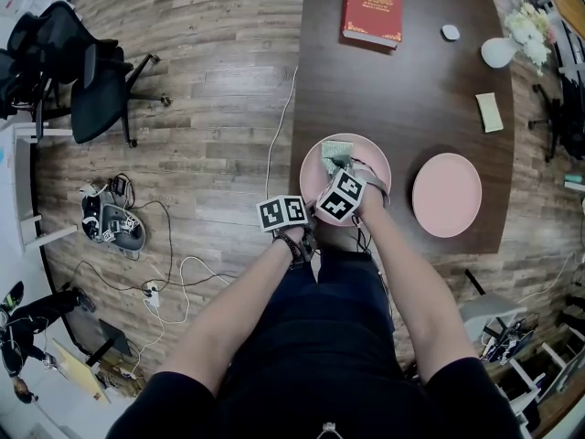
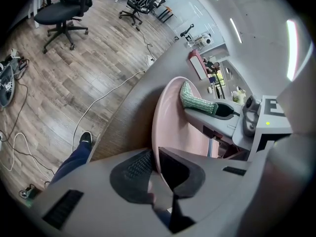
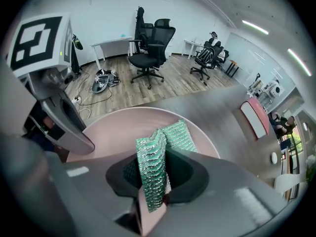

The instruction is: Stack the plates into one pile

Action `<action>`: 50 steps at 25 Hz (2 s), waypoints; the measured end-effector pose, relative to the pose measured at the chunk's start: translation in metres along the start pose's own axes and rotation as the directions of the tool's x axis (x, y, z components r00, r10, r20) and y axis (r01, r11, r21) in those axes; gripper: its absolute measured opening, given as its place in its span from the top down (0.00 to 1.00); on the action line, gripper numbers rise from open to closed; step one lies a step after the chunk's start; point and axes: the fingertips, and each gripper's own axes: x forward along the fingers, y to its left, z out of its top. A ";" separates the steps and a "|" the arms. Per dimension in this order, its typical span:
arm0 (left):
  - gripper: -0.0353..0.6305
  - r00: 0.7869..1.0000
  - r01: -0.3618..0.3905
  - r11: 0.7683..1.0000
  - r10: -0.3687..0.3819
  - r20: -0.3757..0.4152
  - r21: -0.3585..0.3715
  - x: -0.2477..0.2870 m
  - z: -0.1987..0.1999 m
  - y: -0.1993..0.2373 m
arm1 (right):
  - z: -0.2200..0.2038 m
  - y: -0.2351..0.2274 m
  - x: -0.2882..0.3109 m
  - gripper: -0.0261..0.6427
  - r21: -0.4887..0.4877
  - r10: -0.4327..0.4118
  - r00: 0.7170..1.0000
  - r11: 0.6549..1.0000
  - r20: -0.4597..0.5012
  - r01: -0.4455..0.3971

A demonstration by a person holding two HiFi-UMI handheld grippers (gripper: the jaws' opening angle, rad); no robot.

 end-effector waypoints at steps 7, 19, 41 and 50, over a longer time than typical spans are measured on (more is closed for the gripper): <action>0.91 1.000 0.006 0.999 -0.005 0.009 -0.045 -0.001 0.000 0.000 | 0.002 0.002 0.001 0.83 -0.036 -0.007 1.000 0.999 -0.002 0.007; 0.92 0.998 0.007 0.992 0.001 0.064 -0.128 -0.002 0.000 0.001 | -0.005 -0.015 0.002 0.83 0.050 -0.081 0.996 0.995 -0.037 0.083; 0.93 0.995 0.019 0.979 0.000 0.098 -0.201 -0.003 0.001 0.004 | -0.044 -0.037 -0.010 0.83 0.180 -0.110 0.982 0.974 -0.152 0.137; 0.93 0.995 0.016 0.976 0.006 0.098 -0.217 -0.001 0.002 0.005 | -0.061 -0.034 -0.017 0.83 0.267 -0.095 0.978 0.953 -0.186 0.143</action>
